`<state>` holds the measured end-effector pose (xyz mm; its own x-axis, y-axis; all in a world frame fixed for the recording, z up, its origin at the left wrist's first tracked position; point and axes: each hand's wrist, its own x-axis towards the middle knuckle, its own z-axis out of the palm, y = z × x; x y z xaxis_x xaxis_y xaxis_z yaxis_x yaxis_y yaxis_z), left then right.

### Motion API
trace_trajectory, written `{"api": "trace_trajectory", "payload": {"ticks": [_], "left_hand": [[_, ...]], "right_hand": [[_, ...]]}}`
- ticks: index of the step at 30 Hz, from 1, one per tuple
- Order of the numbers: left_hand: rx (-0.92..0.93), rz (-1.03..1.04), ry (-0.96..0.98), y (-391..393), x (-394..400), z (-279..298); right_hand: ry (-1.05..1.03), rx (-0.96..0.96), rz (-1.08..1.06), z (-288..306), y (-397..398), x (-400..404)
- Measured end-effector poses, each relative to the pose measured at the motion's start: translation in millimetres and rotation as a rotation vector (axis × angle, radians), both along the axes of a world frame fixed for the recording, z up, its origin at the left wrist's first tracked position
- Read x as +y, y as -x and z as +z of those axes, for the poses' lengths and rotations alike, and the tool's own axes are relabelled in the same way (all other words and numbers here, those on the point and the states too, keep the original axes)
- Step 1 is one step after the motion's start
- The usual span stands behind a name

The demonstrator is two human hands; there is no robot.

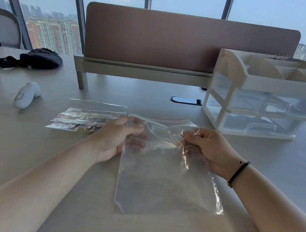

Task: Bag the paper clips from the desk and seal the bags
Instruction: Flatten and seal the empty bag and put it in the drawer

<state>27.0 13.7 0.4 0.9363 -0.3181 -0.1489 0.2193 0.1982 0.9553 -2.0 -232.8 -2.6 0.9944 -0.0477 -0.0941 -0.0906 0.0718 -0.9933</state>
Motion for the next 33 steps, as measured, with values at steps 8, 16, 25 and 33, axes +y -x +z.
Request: {"api": "trace_trajectory", "payload": {"ticks": [8,16,25,33], "left_hand": [[-0.081,0.014,-0.244,-3.2,7.8,-1.1],[-0.296,0.056,-0.260,-9.7,19.6,-5.4],[-0.474,0.150,-0.307,-15.3,19.5,-11.8],[-0.605,0.157,-0.318,-14.0,22.8,-9.0]], "right_hand": [[0.088,0.034,0.007,1.9,-2.2,-9.2],[0.008,0.022,0.151,4.5,-0.7,-22.6],[0.010,-0.070,0.162,1.4,-2.3,-20.8],[0.307,-0.434,0.110,3.6,-5.2,-21.1]]}}
